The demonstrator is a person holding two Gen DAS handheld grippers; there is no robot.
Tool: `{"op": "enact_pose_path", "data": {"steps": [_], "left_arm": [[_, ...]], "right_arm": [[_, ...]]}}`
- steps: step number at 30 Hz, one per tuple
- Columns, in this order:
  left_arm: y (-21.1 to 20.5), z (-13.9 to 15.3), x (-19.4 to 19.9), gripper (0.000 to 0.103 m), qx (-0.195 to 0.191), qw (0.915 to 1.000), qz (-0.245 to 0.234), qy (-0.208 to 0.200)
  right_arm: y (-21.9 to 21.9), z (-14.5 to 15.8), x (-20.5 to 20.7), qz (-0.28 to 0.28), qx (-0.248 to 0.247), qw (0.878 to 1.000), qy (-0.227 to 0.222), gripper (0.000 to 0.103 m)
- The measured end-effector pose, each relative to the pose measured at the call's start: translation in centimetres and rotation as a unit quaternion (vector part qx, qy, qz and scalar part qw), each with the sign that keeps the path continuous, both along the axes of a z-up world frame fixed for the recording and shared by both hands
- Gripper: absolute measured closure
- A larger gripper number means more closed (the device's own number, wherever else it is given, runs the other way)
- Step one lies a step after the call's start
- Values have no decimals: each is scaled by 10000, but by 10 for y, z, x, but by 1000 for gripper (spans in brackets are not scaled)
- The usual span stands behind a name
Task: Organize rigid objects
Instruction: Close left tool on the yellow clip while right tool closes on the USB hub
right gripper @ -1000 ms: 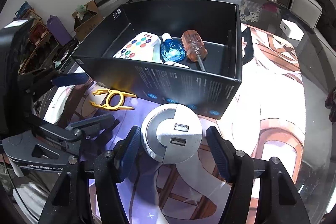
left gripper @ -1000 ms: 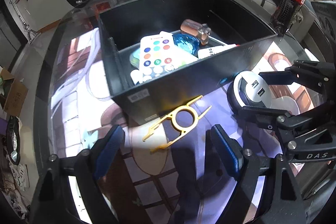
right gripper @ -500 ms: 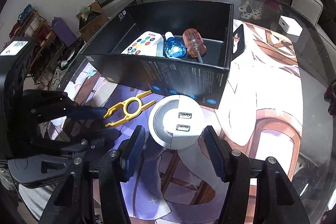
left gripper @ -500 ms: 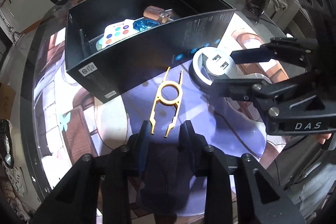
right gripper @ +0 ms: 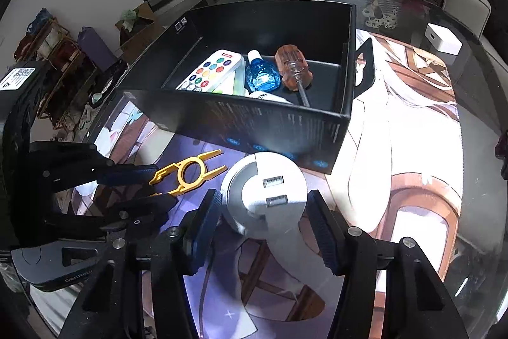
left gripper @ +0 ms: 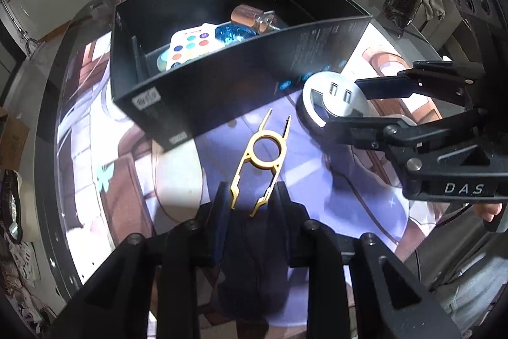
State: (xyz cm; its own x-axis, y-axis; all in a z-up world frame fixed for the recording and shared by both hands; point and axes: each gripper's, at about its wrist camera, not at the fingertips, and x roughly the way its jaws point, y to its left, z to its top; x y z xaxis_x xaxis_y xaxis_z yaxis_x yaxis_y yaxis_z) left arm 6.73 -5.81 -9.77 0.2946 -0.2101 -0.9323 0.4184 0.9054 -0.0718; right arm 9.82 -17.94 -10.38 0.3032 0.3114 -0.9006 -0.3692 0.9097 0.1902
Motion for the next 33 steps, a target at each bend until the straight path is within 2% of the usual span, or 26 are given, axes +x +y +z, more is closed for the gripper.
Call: {"op": "enact_pose_path", "data": {"steps": [2,3,4,5,9,11,12,13,14,19,23,28,29,30,33], "left_arm": [[3,0,-2,76,-121,9999,-39,62],[3,0,-2,70,-145,9999,-54,46],[4,0,-1,62,-107,9999,-18,-11],[5,-1,1,45,-47,10000,26,-81],[-2,-1,8,43,123,9993,11,-345],[-9,-4,12,43,266,9987,-45,-429],[-12,-6,14,46,270,9987,-68,-427],[-12,-4,16,57,165,9990,-81,-405],[-12,-3,17,78,0,9995,-112,-307],[-1,-1,14,78,-39,9997,206,-124],[7,-2,9,78,17,9988,446,-194],[13,-3,9,78,0,9980,589,-226],[13,-3,9,78,12,9980,587,-230],[12,-3,8,78,32,9981,575,-236],[11,-3,9,78,70,9982,548,-234]], "right_arm": [[0,2,-4,82,-24,10000,17,47],[1,4,-7,111,7,9999,-5,47],[3,7,-8,130,-4,9999,-66,47],[4,10,-8,136,-59,9998,-156,46],[2,12,3,-71,-132,9994,-311,35],[-1,8,10,-198,-85,9995,-241,35],[-1,5,13,-221,-71,9995,-213,35],[-2,2,14,-221,-75,9996,-178,35],[-3,-1,14,-226,-89,9996,-146,35],[-10,0,8,-209,-96,9996,-160,35],[-2,0,5,-91,-91,9998,-178,35],[18,-4,2,88,-338,9992,-215,35],[18,-7,3,74,-373,9991,-192,36],[19,-7,2,70,-442,9987,-237,45],[24,-7,0,123,-565,9981,-235,45]]}}
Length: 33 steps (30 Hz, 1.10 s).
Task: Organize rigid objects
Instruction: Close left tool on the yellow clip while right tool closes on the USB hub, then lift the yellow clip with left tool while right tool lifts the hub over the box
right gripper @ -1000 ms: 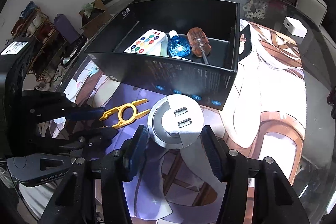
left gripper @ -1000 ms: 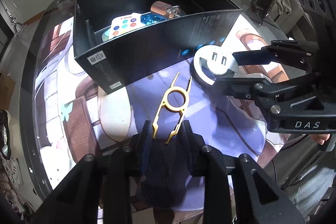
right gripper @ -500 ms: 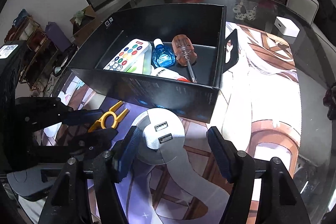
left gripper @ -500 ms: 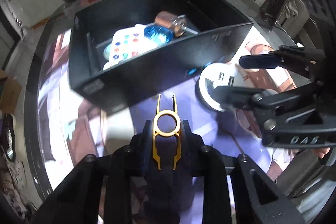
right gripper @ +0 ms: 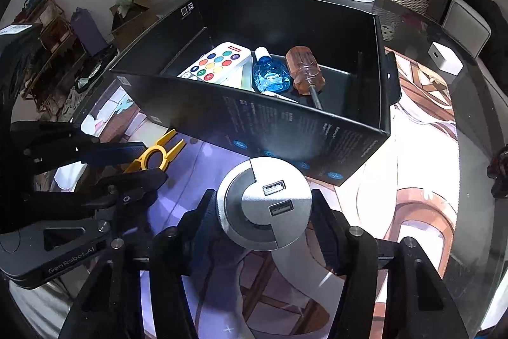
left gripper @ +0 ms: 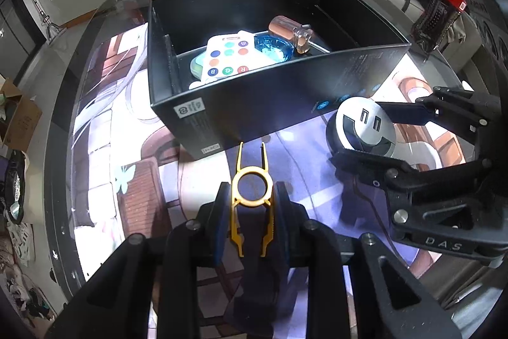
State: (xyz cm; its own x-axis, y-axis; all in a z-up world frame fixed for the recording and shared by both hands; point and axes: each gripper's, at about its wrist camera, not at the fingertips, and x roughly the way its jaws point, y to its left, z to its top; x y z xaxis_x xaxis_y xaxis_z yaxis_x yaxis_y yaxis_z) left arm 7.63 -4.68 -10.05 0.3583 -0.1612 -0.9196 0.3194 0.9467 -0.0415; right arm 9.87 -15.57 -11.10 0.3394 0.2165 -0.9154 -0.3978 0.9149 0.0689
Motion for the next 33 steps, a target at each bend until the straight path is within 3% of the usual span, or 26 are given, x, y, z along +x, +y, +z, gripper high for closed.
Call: {"op": "enact_pose_path", "data": {"steps": [6,10,15,20,24,28,33], "left_arm": [[-4,3,-1,78,32,9999,-143,-10],[-9,18,-7,79,49,9990,-280,-348],[-6,46,-16,79,-222,9950,-383,-898],[0,75,-27,79,-424,9863,-357,-1553],[4,99,-40,79,-657,9731,-268,-2193],[5,121,-57,79,-647,9502,-199,-3041],[17,137,-71,79,-729,9264,13,-3694]], "right_arm": [[7,2,-6,77,5,9999,68,45],[9,10,-15,165,117,9998,6,45],[0,36,-27,140,294,9988,-376,45],[-6,73,-38,2,555,9921,-1126,45],[-9,98,-47,-77,845,9824,-1663,45],[-12,116,-57,-146,1054,9694,-2211,45],[-15,132,-71,-238,1193,9500,-2874,45]]}}
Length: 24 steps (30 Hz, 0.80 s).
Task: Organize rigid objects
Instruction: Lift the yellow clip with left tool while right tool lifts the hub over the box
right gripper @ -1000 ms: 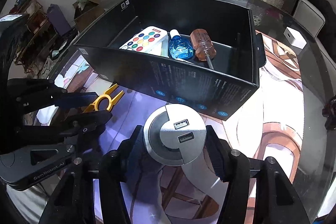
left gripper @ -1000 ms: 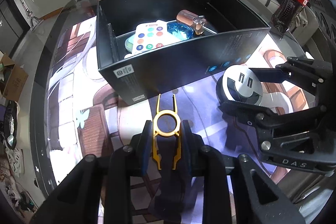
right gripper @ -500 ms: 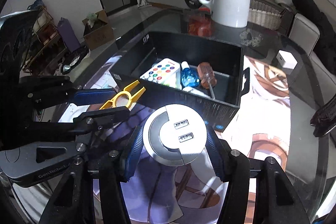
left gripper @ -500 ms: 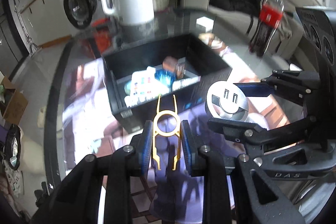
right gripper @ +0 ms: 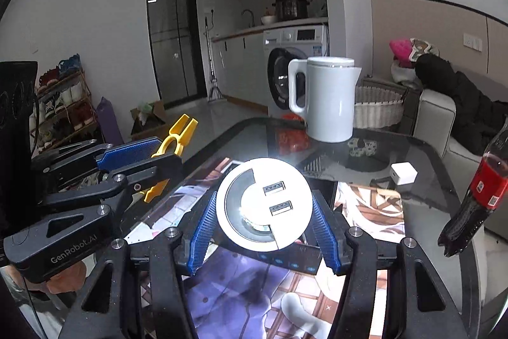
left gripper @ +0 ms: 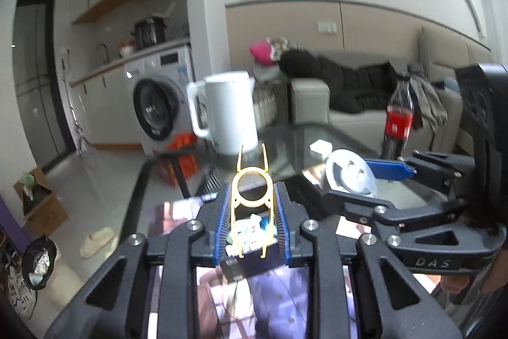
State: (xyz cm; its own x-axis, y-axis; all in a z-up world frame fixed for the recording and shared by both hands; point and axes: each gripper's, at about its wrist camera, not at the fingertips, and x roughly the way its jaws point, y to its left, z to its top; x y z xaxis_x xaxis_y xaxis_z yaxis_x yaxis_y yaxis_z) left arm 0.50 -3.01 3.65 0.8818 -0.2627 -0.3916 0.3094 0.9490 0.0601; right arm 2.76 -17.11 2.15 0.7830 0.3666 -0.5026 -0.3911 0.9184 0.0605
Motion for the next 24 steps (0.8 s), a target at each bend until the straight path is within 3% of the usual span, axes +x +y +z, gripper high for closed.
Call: {"op": "enact_pose_path", "data": {"steps": [6,14,24], "left_arm": [[13,2,1,79,-178,9995,184,-168],[15,1,5,78,-203,9995,239,-85],[11,1,25,78,-331,9987,374,-63]], "right_arm": [[11,15,-28,124,-15,9968,-796,45],[16,14,-33,174,-65,9968,-777,45],[15,16,-9,-32,-3,9975,-710,45]]}}
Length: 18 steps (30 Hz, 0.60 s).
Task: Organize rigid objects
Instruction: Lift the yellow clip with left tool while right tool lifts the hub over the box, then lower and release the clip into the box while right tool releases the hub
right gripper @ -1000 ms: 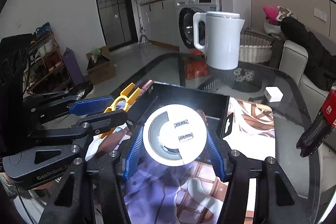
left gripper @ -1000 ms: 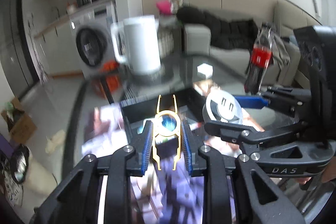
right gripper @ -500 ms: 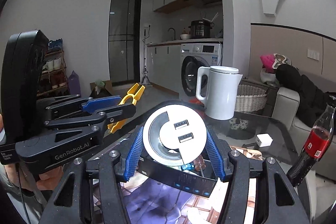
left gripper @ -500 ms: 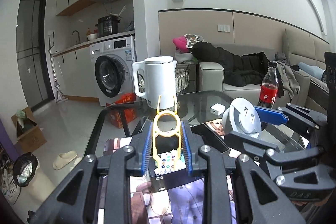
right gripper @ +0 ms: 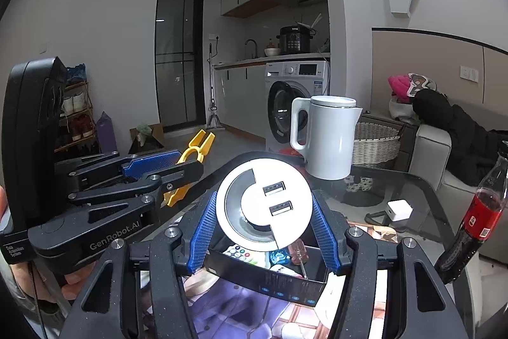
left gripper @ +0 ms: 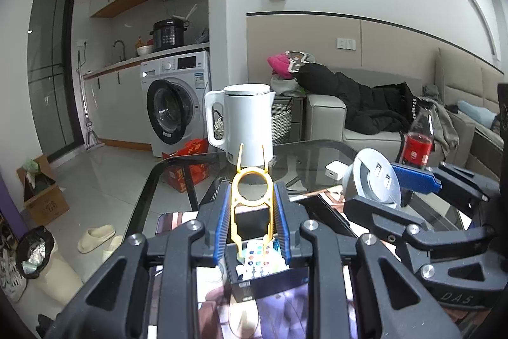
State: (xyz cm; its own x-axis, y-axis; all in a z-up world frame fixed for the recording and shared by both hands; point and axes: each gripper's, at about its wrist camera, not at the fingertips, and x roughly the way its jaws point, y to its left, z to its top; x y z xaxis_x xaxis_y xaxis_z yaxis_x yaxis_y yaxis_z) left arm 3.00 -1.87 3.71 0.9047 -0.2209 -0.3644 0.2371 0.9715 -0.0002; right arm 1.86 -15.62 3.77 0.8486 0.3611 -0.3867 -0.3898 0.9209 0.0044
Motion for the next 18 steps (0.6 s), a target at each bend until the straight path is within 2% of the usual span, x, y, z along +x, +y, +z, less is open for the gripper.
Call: {"op": "enact_pose_path", "data": {"steps": [3,11,18], "left_arm": [[0,0,10,78,-42,10000,22,-18],[0,-6,52,79,-278,9992,160,242],[-2,-18,80,79,-326,9981,353,374]], "right_arm": [[1,0,11,-91,32,10000,15,45],[2,-7,55,-362,7,9993,111,45],[0,-12,85,-596,31,9981,176,45]]}}
